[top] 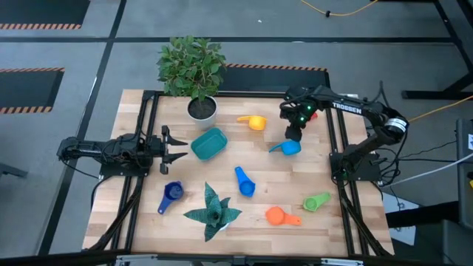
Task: Nest measuring cups in basket
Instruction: Prepare the yellow measuring cup
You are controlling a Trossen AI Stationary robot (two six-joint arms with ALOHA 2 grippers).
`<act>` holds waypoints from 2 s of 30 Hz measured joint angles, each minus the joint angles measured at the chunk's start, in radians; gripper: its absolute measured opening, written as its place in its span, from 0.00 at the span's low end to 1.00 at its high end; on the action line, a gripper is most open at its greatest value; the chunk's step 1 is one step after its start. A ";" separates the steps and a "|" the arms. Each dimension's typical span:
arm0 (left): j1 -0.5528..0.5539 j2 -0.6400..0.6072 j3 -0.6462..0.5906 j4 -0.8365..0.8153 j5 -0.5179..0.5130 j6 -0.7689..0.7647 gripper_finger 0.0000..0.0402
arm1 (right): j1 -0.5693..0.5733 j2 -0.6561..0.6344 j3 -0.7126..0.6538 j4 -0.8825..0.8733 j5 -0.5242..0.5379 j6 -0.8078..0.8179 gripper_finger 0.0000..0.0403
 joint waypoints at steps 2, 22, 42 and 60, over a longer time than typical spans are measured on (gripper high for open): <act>0.000 0.000 0.000 0.000 0.000 0.000 0.41 | 0.000 0.003 0.000 -0.008 -0.005 -0.016 0.42; 0.000 0.000 0.000 0.000 0.000 0.000 0.41 | 0.000 0.003 -0.042 -0.016 -0.006 -0.073 0.42; 0.000 0.000 0.000 0.000 0.000 0.000 0.41 | 0.003 0.003 -0.135 0.007 -0.074 -0.121 0.28; 0.000 0.000 0.000 0.000 0.000 0.000 0.41 | 0.014 0.003 -0.135 0.013 -0.073 -0.163 0.01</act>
